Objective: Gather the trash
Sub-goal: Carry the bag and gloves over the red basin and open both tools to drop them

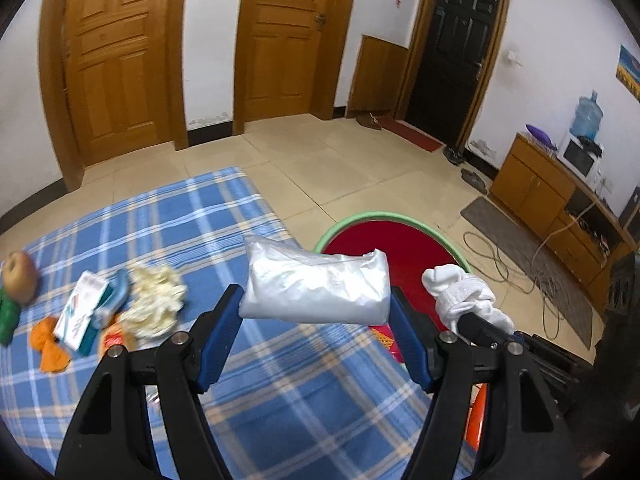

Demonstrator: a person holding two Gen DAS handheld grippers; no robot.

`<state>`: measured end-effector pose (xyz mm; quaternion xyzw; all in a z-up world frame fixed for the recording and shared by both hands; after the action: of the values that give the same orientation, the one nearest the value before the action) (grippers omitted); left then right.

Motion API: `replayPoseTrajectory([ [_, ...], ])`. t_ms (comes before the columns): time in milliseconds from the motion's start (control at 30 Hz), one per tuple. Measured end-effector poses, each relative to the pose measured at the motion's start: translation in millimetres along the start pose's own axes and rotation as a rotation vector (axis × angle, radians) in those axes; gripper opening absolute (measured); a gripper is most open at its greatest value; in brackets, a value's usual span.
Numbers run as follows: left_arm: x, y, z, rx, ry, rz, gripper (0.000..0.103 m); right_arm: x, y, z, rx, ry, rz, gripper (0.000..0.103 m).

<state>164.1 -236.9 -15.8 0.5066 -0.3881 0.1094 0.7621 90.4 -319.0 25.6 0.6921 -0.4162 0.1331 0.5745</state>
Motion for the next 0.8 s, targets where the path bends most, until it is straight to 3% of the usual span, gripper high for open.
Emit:
replayPoseTrajectory([
  [433,5,-73,32,-0.055,-0.037,-0.106,0.072,-3,-35,50,-0.088,-0.079,-0.063,0.017],
  [600,4,-87,37,-0.062,-0.040,-0.127,0.072,0,-40,57,-0.105,-0.104,-0.060,0.032],
  [800,3,-99,40,-0.060,-0.052,-0.150,0.072,-1,-40,59,-0.098,-0.126,-0.046,0.033],
])
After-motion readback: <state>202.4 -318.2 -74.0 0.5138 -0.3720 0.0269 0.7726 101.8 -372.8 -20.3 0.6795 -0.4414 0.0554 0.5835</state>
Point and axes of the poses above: each gripper's, at about its wrist camera, not at the fingertips, and y roughly against the way its jaws point, z to its right, x to its top, the point moved 5 cm from there along -y, roughly the way its jaws point, and after that the axes turned 3 degrees about y, right-handed, at the moved point
